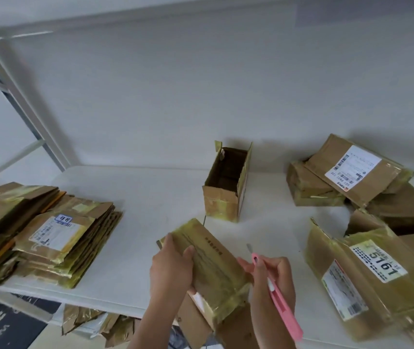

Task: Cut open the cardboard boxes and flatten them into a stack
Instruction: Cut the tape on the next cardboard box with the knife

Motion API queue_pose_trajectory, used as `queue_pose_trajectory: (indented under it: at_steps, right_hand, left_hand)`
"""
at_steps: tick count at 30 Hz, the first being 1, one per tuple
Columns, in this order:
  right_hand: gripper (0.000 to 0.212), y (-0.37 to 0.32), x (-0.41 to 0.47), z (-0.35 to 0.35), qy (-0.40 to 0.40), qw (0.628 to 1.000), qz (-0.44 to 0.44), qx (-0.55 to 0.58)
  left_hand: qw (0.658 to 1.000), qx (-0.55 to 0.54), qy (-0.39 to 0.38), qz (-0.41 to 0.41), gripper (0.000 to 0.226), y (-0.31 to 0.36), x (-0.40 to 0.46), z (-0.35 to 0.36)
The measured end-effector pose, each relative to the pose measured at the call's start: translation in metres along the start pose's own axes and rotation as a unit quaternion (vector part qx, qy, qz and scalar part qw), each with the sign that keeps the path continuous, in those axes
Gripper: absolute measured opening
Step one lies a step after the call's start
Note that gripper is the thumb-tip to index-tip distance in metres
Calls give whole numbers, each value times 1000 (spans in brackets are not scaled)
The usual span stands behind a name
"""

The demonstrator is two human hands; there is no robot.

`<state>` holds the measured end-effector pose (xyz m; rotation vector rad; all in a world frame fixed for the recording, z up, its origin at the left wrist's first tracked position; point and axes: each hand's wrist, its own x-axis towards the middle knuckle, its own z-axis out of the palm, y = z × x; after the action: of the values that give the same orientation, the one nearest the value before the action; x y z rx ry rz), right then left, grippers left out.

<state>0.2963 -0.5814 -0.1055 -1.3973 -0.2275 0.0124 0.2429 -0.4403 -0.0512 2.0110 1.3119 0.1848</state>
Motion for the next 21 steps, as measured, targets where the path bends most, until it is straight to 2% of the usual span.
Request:
queue_pose_trajectory:
  at_steps: [2, 4, 5, 7, 9, 11, 12, 14, 18, 21]
  right_hand:
    - [11, 0, 18, 5, -5, 1000, -19, -6]
    - [11, 4, 35, 7, -20, 999, -23, -13]
    - [10, 6, 41, 5, -30, 999, -21, -16]
    - [9, 10, 44, -2, -35, 999, -18, -14]
    - [12, 12, 37, -10, -3, 1000, -11, 10]
    - [17, 15, 23, -18, 39, 999, 5, 30]
    - [18, 17, 16, -20, 50, 998, 17, 37]
    - [17, 21, 4, -19, 57, 997, 39, 46]
    - [16, 26, 12, -10, 63, 996, 47, 38]
    - [13, 27, 29, -15, 29, 999, 35, 23]
  left_hand:
    - [1000, 17, 7, -2, 21, 1, -2, 6]
    - [987, 150, 41, 36, 22, 5, -5, 11]
    - [969, 225, 62, 78, 23, 3, -4, 14]
    - [921, 303, 99, 226, 30, 1, 3, 16]
    - [875, 320, 48, 360, 49, -9, 18, 18]
    - [881, 309, -25, 357, 62, -16, 30, 19]
    - [888, 300, -34, 348, 71, -21, 35, 21]
    - [894, 282, -3, 348, 73, -27, 36, 24]
    - [910, 268, 53, 313, 57, -30, 24, 35]
    - [909, 277, 54, 307, 68, -27, 18, 36]
